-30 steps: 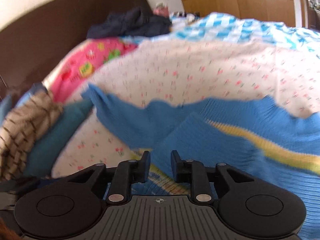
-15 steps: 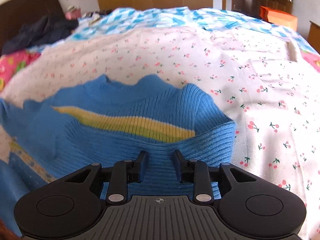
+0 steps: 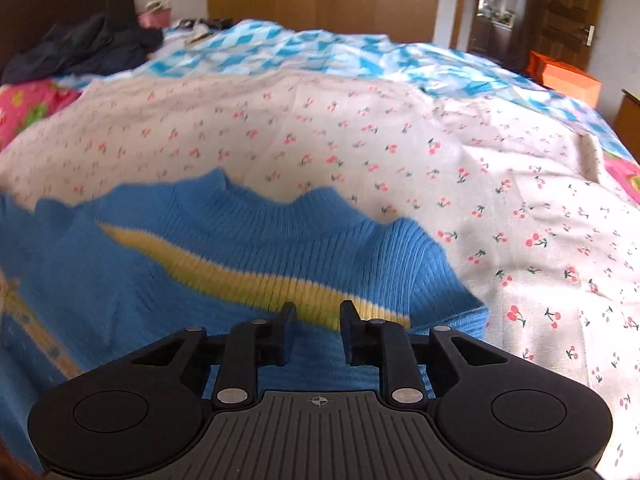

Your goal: Fold small clothes

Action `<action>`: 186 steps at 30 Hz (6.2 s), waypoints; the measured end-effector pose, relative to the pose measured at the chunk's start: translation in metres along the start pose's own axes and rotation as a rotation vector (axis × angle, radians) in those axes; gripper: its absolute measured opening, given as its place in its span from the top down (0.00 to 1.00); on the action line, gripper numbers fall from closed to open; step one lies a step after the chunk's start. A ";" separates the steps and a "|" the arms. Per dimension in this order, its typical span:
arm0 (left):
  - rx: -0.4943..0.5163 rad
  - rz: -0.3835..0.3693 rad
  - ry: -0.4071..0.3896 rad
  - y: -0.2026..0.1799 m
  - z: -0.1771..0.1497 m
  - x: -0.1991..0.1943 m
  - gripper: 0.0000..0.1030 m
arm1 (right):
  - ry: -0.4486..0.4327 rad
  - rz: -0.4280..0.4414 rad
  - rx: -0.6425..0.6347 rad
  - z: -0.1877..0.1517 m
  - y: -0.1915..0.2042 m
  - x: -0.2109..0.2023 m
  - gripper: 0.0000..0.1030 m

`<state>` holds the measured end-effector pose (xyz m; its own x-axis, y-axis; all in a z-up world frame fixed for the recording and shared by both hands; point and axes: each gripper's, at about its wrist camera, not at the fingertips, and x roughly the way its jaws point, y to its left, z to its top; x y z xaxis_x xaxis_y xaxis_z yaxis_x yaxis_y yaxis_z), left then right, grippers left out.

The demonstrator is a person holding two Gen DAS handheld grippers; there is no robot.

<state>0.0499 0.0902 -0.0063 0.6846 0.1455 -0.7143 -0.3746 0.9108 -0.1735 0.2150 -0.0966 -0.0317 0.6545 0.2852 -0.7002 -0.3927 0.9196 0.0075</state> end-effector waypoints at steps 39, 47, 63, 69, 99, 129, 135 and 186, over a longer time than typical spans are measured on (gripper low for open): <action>-0.418 0.204 -0.052 0.138 0.097 0.082 0.49 | -0.015 0.654 0.273 -0.051 0.064 -0.015 0.72; -0.516 0.218 -0.064 0.151 0.118 0.100 0.80 | -0.027 0.673 0.342 -0.057 0.041 -0.009 0.72; 0.078 -0.391 -0.075 -0.075 0.139 0.012 0.80 | -0.148 0.597 0.541 -0.052 -0.026 -0.023 0.72; -0.168 -0.105 -0.075 0.004 0.141 0.008 0.76 | -0.149 0.624 0.528 -0.050 -0.032 -0.022 0.72; -0.427 0.053 -0.098 0.064 0.158 0.071 0.88 | -0.099 0.648 0.510 -0.054 -0.025 -0.006 0.72; 0.003 -0.254 0.044 -0.030 0.062 0.043 0.76 | -0.142 0.372 0.844 -0.079 -0.095 -0.007 0.68; 0.255 -0.253 -0.007 -0.058 0.052 0.034 0.60 | -0.156 0.378 0.934 -0.084 -0.110 0.001 0.68; 0.454 0.042 -0.067 -0.025 0.019 0.047 0.50 | -0.047 0.353 0.791 -0.091 -0.106 -0.005 0.88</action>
<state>0.1027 0.0817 -0.0226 0.7189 0.1969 -0.6666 -0.1014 0.9785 0.1797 0.1944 -0.2197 -0.0946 0.6121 0.5841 -0.5331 -0.0251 0.6881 0.7251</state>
